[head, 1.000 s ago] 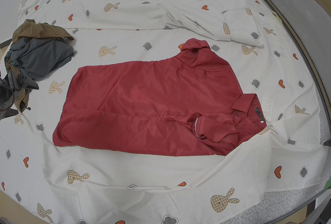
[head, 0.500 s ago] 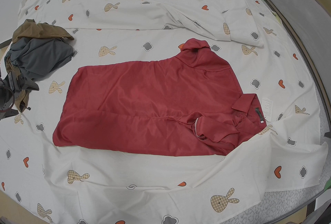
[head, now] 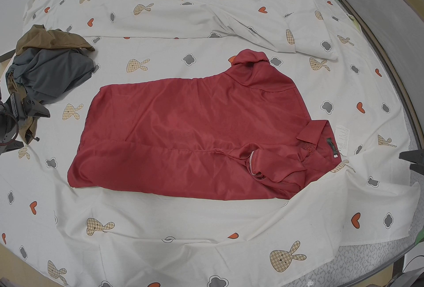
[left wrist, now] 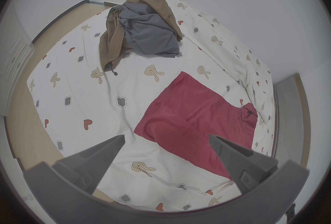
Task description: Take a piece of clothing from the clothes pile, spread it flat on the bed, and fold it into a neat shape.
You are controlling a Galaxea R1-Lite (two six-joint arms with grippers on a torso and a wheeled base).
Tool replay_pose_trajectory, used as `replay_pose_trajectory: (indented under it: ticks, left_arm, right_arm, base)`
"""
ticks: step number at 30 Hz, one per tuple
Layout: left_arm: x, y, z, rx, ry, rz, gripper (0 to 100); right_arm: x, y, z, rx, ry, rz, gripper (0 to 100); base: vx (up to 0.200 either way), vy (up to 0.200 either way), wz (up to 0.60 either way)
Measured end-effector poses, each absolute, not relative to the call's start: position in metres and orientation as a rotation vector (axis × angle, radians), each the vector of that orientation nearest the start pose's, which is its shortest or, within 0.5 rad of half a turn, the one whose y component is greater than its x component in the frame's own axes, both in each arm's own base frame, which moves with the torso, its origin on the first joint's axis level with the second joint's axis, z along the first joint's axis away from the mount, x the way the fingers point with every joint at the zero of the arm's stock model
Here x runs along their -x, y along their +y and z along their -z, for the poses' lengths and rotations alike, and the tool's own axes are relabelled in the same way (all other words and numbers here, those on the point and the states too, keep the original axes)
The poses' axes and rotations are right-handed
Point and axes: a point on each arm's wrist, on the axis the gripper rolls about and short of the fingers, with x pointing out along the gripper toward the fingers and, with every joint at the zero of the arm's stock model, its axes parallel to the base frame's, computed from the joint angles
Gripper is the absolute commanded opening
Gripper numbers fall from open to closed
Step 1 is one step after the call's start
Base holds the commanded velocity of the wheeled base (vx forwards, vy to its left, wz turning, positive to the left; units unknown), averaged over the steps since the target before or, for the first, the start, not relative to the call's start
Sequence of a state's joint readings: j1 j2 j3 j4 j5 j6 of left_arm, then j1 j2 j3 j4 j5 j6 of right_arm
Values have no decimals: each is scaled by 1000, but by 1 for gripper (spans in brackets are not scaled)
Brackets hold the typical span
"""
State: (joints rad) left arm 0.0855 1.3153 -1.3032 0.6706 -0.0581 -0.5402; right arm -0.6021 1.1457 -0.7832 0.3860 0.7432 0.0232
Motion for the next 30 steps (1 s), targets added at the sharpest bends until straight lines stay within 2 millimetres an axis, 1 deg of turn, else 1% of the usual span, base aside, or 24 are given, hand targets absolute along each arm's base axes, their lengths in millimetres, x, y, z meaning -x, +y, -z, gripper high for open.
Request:
replay_pose_trajectory:
  ticks: [3,7,9,11,13,15,20,22,24,27,30]
  left_arm:
    - [-179,14,-299,566,660,-210,100]
    - [-179,14,-298,564,662,-209,100]
    - [-179,14,-297,563,661,-209,100]
    - [-180,14,-297,562,660,-208,100]
    - [-180,14,-296,562,658,-208,100]
    - [-181,14,-294,560,658,-207,100]
    - [-183,14,-292,559,657,-207,100]
    - [-184,14,-291,558,656,-207,100]
    - [-184,14,-290,558,659,-207,100]
    - [-184,15,-290,558,659,-208,100]
    - [-184,14,-290,558,660,-208,100]
  right_arm:
    - [-146,-55,-215,-492,610,-259,100]
    - [-190,-33,-210,-478,616,-442,100]
    - [-212,-18,-206,-469,601,-528,100]
    - [-233,1,-201,-464,585,-596,100]
    - [-249,22,-193,-462,583,-627,100]
    - [-263,45,-181,-475,601,-596,100]
    - [-274,83,-158,-565,676,-465,100]
    - [-274,97,-148,-587,714,-449,100]
    - [-273,106,-141,-586,750,-453,100]
    - [-271,107,-134,-578,809,-434,100]
    - [-262,102,-127,-569,915,-382,100]
  base:
    - [0,0,0]
    - [0,0,0]
    - [0,0,0]
    - [0,0,0]
    - [0,0,0]
    - [0,0,0]
    - [0,0,0]
    - [0,0,0]
    - [0,0,0]
    - [0,0,0]
    - [0,0,0]
